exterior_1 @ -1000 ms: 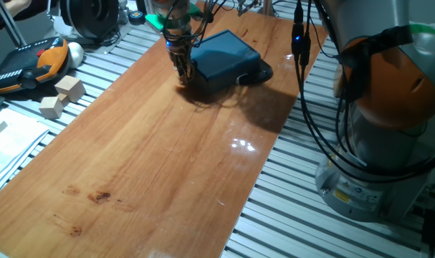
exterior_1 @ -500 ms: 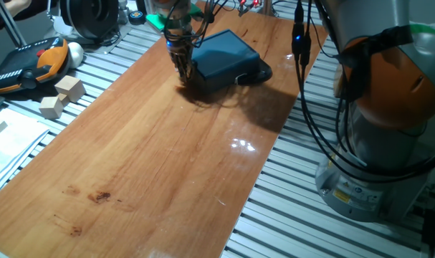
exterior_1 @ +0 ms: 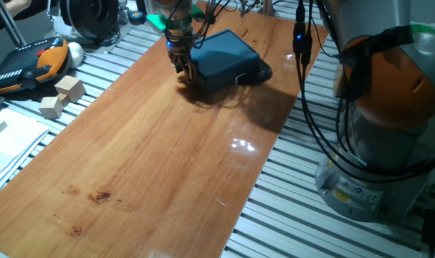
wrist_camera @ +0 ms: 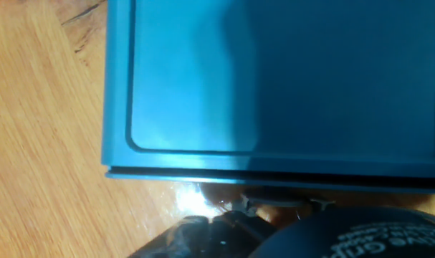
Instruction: Grasp the handle and close the drawer
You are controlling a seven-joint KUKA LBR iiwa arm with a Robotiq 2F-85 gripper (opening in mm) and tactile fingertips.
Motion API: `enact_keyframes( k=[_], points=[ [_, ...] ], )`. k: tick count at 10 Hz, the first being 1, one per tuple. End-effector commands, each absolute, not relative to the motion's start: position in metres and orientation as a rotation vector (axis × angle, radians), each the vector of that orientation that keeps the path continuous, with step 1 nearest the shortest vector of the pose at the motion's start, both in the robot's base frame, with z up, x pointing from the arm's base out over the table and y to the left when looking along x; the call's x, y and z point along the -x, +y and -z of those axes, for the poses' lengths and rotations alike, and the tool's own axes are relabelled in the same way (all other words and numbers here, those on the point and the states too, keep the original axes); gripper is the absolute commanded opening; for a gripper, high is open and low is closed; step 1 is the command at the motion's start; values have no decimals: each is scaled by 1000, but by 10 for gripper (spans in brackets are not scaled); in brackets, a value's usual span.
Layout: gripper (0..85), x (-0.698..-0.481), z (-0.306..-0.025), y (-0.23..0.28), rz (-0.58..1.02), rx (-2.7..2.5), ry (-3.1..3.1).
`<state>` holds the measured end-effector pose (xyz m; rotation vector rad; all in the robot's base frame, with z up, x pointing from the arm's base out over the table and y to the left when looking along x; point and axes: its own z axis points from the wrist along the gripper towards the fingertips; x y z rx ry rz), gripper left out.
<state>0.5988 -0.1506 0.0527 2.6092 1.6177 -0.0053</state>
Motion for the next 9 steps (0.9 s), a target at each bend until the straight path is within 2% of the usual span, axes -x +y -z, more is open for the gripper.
enact_keyframes(
  k=[1,9],
  points=[
    [650,-599,-52,-151,6,-2614,1611],
    [647,-600,-52,-152,37,-2612,1593]
  ],
)
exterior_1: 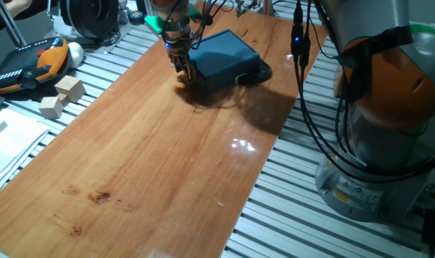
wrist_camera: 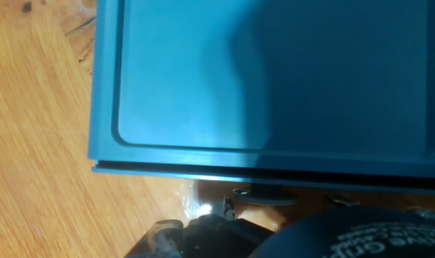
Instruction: Grasp the handle and close the drawer
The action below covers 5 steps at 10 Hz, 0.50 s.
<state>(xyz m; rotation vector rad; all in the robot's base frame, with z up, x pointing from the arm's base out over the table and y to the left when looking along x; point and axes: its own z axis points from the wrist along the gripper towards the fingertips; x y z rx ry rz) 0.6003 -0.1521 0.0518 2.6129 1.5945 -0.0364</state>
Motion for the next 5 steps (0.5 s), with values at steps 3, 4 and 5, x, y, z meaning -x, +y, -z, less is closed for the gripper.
enact_keyframes(
  k=[3,4,5],
  points=[
    [640,-601,-51,-153,36,-2611,1603],
    [640,-601,-51,-153,36,-2611,1603],
    [640,-601,-51,-153,34,-2611,1603]
  ],
)
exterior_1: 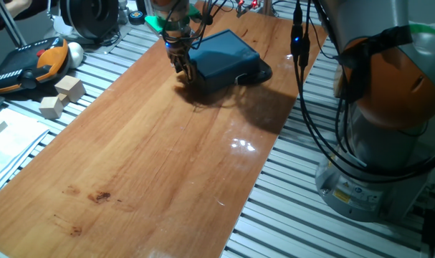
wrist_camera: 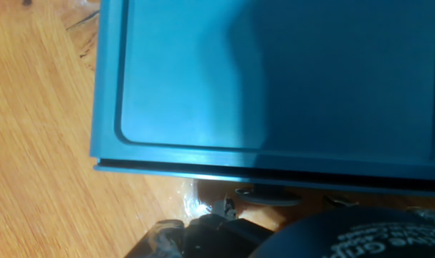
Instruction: Grasp the handle and close the drawer
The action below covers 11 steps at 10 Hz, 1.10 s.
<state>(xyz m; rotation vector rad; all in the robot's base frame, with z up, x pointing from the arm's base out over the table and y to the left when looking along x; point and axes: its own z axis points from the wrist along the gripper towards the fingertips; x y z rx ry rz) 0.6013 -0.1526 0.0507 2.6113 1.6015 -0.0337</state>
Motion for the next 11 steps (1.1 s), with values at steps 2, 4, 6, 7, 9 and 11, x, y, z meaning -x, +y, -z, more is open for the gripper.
enact_keyframes(
  k=[2,4,6,7,9,11],
  points=[
    [643,-601,-51,-152,11,-2622,1626],
    [640,-601,-51,-152,28,-2604,1645],
    [640,-601,-51,-152,11,-2583,1702],
    [640,-601,-51,-152,13,-2585,1717],
    [643,-601,-51,-152,26,-2572,1703],
    [643,-601,-51,-152,28,-2560,1718]
  ],
)
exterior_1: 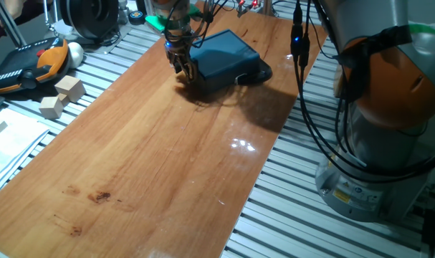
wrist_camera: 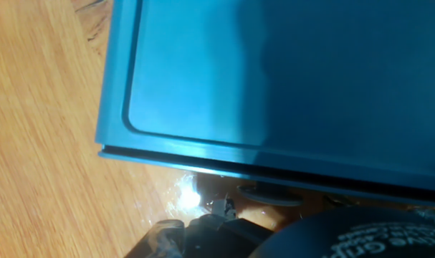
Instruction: Grasp the handle and close the drawer
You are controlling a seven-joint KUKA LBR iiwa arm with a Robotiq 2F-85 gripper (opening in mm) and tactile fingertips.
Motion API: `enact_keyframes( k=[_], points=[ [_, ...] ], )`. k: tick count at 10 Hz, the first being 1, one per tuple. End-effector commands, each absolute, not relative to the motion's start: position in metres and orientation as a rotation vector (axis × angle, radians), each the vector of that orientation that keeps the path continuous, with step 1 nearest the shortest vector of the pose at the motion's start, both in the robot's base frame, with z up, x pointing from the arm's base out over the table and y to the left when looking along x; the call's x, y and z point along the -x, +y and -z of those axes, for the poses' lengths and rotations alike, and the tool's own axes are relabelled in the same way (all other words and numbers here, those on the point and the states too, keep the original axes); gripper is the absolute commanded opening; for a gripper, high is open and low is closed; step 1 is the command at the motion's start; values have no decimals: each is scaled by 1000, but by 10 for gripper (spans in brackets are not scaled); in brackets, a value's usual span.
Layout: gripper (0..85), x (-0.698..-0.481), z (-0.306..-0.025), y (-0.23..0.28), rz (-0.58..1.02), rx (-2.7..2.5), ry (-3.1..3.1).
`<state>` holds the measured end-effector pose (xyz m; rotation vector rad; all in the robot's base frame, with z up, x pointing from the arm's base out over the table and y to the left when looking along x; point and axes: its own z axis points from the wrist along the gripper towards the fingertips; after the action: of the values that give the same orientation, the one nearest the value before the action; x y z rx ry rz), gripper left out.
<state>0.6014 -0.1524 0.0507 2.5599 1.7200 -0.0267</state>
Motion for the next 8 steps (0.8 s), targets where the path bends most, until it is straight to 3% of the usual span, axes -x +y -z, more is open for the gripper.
enact_keyframes(
  k=[1,8],
  points=[
    [643,-601,-51,-152,28,-2560,1718],
    [643,-607,-50,-160,35,-2545,1681]
  ],
)
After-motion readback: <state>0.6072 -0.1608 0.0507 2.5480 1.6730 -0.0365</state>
